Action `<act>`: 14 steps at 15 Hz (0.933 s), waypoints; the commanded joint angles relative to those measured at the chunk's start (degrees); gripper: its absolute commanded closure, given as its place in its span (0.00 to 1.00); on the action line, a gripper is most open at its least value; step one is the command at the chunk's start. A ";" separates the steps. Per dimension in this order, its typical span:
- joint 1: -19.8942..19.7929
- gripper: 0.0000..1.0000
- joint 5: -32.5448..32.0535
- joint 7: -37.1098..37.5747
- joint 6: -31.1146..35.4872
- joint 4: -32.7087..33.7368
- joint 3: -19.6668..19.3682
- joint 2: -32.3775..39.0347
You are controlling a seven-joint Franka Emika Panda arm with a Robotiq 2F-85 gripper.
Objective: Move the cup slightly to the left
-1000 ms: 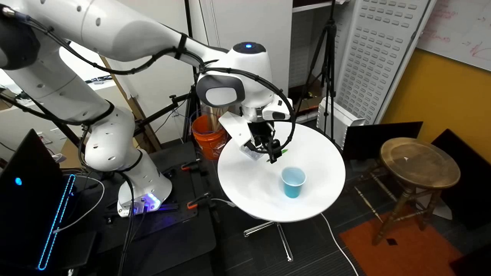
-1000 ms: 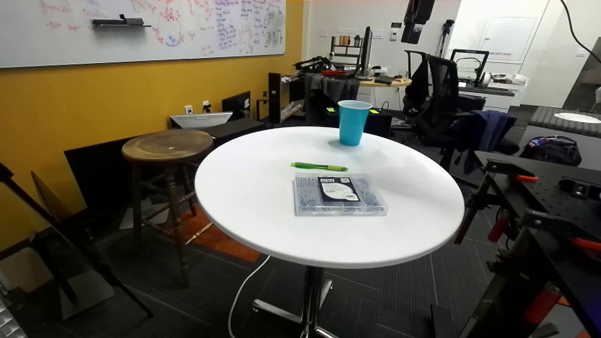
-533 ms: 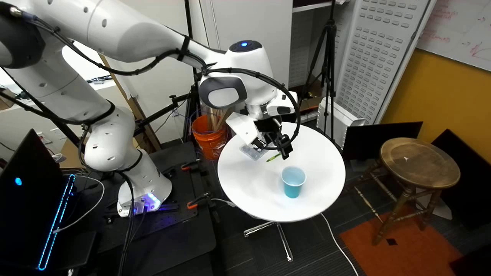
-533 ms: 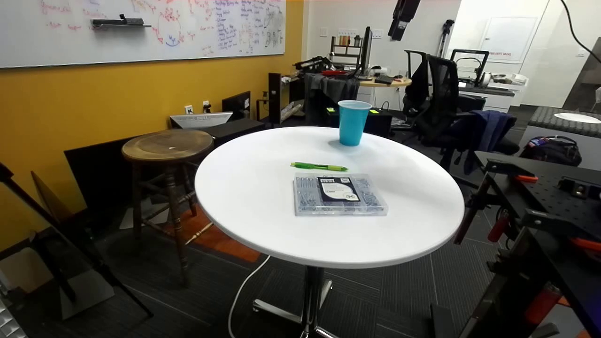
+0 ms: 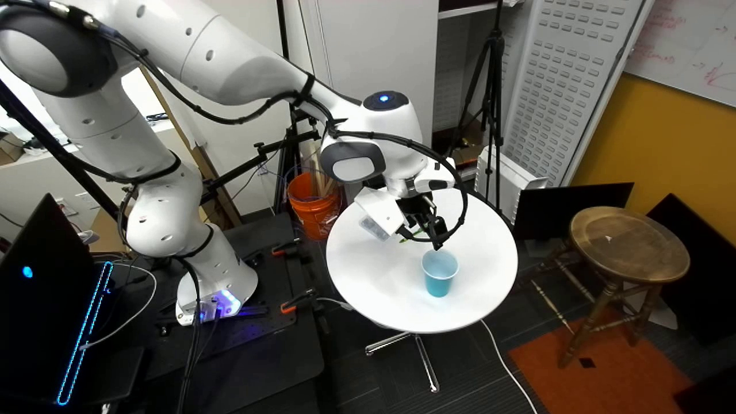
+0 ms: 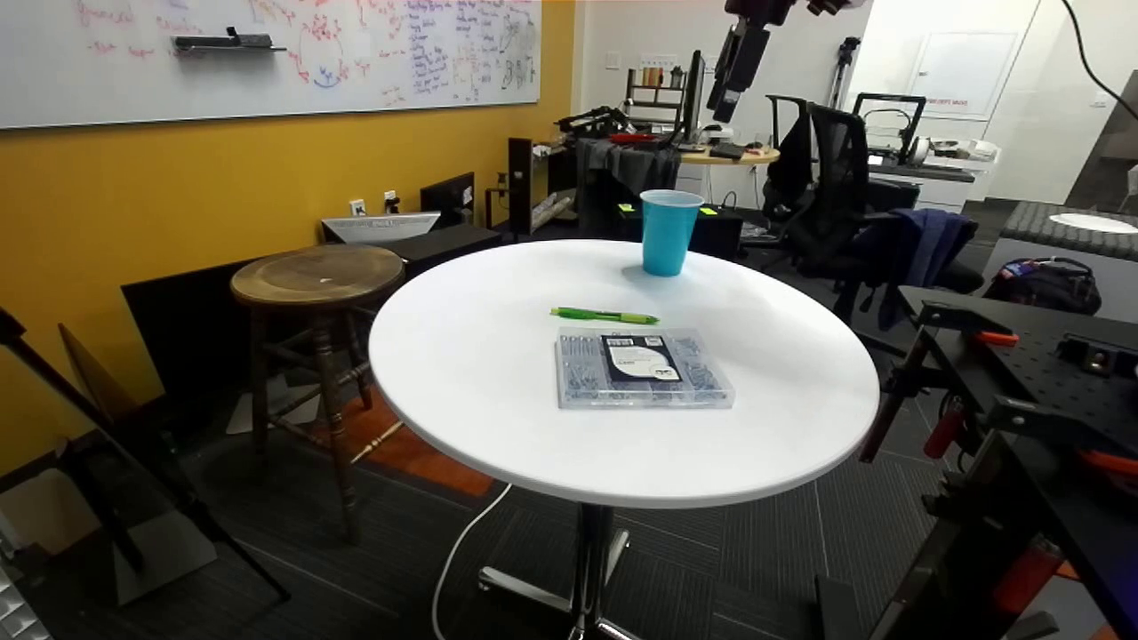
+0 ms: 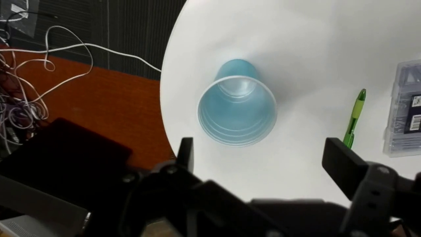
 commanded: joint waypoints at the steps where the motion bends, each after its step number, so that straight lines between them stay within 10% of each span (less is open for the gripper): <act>1: -2.19 0.00 5.27 -6.46 -1.65 3.08 2.28 4.55; 14: -7.33 0.00 3.73 -11.17 -3.16 14.11 10.02 18.58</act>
